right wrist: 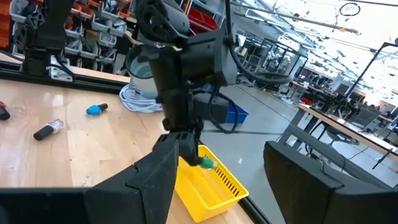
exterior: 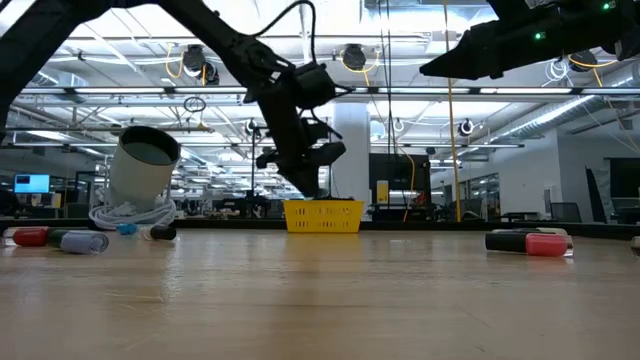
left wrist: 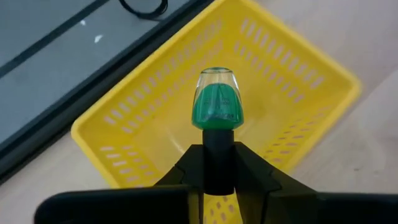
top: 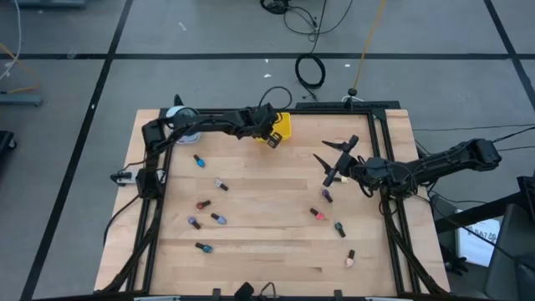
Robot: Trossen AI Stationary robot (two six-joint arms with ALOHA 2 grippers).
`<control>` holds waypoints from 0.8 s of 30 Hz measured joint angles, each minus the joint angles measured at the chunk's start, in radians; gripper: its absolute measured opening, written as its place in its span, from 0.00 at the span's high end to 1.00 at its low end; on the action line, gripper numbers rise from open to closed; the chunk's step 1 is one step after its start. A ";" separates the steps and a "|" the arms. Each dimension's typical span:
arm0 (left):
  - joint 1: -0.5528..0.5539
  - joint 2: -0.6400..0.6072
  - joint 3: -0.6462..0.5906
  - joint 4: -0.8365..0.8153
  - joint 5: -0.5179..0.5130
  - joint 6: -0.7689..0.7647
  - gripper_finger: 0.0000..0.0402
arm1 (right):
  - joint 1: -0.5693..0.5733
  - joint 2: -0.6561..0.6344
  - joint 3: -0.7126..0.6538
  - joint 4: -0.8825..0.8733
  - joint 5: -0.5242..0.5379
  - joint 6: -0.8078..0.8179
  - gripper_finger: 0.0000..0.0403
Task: Pick & Place Nail Polish
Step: Put the green nail polish bottle into the yellow bin, then put the yellow nail polish bottle into the yellow bin
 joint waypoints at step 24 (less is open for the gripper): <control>-0.048 -0.078 0.000 0.017 0.173 0.102 0.71 | -0.012 0.000 0.124 -0.570 -0.032 0.375 0.44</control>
